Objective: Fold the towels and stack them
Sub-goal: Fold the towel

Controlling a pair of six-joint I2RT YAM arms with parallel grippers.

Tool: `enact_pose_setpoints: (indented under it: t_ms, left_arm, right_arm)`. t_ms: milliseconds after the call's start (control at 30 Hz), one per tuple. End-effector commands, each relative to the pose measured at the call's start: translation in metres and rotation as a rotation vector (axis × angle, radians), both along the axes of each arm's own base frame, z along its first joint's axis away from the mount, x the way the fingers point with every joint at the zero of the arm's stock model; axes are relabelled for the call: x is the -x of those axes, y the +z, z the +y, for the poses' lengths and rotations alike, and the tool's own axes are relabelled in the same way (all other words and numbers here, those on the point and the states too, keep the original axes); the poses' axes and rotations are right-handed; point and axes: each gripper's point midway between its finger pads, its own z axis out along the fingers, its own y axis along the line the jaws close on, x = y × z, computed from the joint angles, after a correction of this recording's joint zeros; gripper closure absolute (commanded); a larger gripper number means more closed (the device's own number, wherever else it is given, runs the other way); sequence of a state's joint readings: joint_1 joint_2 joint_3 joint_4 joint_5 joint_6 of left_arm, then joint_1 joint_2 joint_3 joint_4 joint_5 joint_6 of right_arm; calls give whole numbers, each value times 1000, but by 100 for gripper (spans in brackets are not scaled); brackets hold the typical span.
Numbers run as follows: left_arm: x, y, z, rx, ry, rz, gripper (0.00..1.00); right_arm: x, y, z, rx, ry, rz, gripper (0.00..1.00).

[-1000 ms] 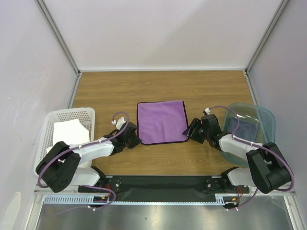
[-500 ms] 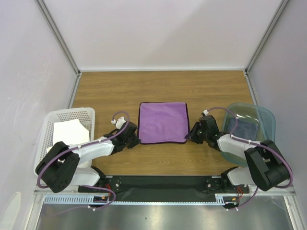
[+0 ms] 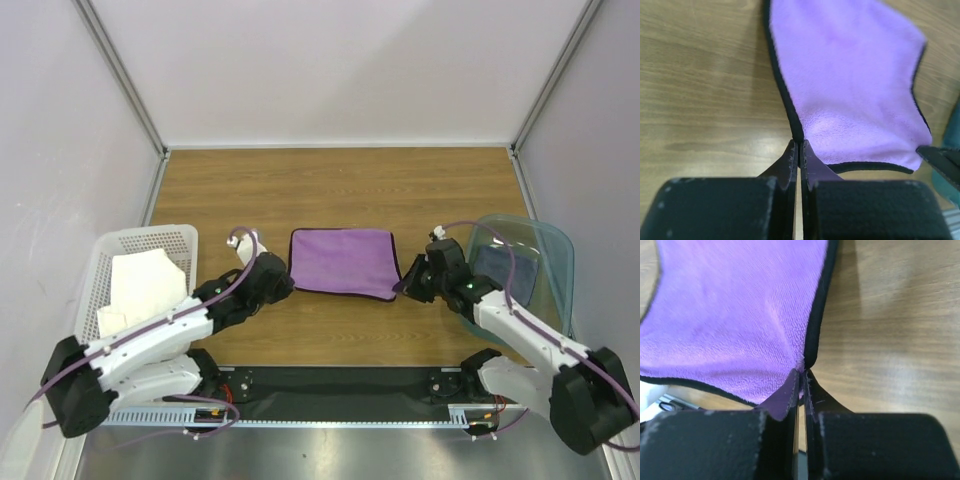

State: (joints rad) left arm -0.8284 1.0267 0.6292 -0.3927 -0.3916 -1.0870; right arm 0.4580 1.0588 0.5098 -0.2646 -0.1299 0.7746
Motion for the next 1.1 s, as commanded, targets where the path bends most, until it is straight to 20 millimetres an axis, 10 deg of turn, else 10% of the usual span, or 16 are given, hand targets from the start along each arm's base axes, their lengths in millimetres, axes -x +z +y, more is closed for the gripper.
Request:
enact_pose_setpoints:
  t_ms: [0,533,800,1067]
  left_arm:
    - [5,38,16,-59,25,-92,100]
    - [43,167,48,44,-29,-259,100]
    - [48,169,55,42,15,-205,100]
    - [2,111,32,7,67,-111,100]
  right_arm:
    - [4,48,2,-4,42,-71,100]
    - [34,213,-7,-110,113,-367,100]
    - [43,201,-21,-86,29,-297,100]
    - [4,144,-14,10,16,-203,100]
